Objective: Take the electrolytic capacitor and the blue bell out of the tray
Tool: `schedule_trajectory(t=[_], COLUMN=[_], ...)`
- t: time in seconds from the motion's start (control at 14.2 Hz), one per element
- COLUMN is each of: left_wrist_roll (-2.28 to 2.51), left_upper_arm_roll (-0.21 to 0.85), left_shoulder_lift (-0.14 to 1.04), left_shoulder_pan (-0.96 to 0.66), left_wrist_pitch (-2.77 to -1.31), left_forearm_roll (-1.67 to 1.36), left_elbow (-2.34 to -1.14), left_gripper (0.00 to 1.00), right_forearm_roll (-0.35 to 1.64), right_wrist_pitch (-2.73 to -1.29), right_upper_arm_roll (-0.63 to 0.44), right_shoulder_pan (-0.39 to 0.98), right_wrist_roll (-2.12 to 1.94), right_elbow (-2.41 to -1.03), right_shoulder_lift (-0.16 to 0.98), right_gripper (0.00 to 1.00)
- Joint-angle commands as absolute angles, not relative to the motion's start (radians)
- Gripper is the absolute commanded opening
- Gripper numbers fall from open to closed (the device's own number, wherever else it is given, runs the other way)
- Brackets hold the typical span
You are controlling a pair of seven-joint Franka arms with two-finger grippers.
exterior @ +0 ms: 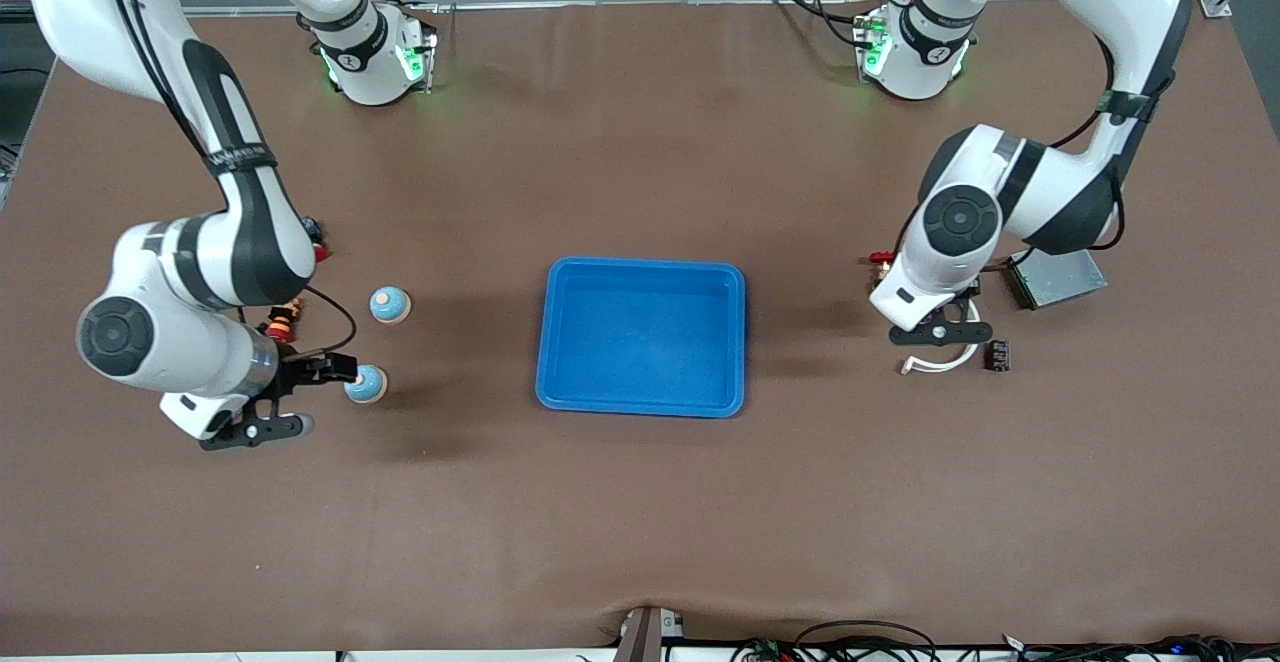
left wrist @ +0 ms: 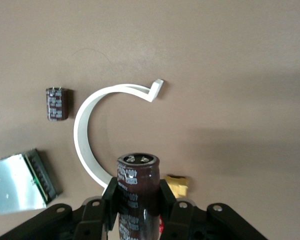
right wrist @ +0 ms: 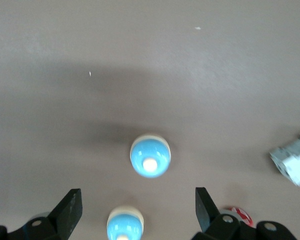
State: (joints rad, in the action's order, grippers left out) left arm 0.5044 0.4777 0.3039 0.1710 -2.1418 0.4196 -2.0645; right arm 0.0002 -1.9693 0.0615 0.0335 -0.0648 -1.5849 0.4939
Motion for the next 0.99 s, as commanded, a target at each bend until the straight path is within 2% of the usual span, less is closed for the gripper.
schedule_trajectory(t=[0.0,0.21,0.42,0.92], left_wrist_roll=[0.468,0.382,0.368,0.37], left_upper_arm_roll=[0.494,0.494,0.494,0.494], left_shoulder_lift=[0.296,0.382,0.422,0.44], left_shoulder_pan=[0.218,0.273,0.301,0.307], left_wrist_pitch=[-2.245,-2.331,-2.387,-2.408], left_forearm_roll=[0.419,0.518,0.564,0.568], left_elbow=[-2.117,-2.117,-2.128,-2.151], left_gripper=[0.0,0.0,0.0,0.0], right_forearm_roll=[0.012,0.011,-0.006,-0.006], right_wrist_pitch=[-1.896,-1.823,-1.637,-1.528], right_upper_arm_roll=[0.066,0.052,0.052,0.051], right_shoulder_pan=[0.003,-0.008,-0.014,-0.021], right_wrist_roll=[-0.055,-0.051,-0.052,-0.052], right_elbow=[-1.597,-1.577,-1.452,-1.399], right_shoulder_lift=[0.419,0.359,0.354,0.293], right_gripper=[1.0,1.0,1.0,1.0])
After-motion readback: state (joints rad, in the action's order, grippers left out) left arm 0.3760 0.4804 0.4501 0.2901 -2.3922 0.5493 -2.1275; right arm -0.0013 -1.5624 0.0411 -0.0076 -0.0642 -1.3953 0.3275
